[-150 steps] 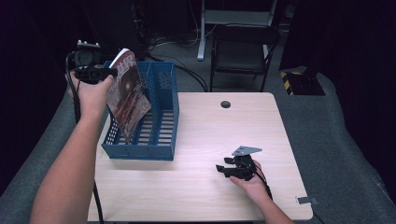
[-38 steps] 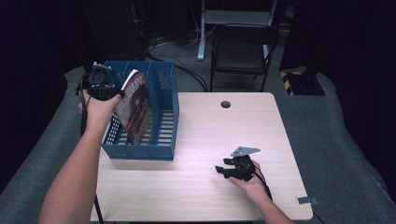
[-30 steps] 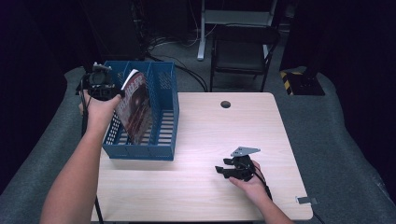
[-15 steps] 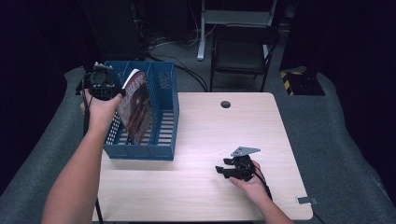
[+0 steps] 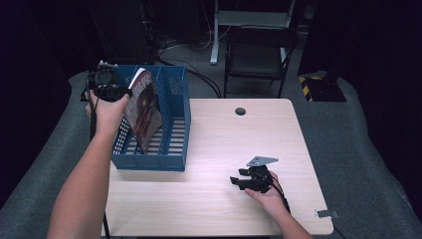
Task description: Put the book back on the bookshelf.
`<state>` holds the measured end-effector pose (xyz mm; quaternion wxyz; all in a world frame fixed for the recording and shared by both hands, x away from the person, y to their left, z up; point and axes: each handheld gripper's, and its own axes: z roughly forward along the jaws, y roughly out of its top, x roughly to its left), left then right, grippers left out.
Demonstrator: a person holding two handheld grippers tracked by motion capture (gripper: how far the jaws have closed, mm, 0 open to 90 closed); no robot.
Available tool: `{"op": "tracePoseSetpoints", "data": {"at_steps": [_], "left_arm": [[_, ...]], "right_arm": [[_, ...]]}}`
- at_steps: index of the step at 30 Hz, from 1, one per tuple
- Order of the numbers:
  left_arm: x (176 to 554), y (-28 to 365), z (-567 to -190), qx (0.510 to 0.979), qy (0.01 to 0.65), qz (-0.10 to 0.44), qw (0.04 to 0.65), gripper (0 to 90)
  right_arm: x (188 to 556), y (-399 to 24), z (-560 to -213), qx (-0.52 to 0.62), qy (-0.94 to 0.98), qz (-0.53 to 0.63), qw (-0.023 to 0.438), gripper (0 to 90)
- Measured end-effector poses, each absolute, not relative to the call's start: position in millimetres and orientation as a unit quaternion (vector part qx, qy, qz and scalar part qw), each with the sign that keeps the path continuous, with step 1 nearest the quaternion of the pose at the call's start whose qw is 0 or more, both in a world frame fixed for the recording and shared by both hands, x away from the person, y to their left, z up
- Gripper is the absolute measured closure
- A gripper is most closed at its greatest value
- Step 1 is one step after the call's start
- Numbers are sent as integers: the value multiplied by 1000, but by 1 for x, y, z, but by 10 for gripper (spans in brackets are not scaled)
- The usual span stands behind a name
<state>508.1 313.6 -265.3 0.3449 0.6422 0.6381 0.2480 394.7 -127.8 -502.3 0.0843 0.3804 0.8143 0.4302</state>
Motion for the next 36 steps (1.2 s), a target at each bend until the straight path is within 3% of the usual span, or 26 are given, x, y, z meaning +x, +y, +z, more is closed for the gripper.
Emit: {"op": "tracePoseSetpoints", "data": {"at_steps": [26,36], "left_arm": [[522,303,-280,623,643,297,333,846],[524,303,-285,622,644,290,338,844]], "right_arm": [[395,-128,-503,382,816,427,80,457],[395,-128,-503,381,815,428,81,457]]}}
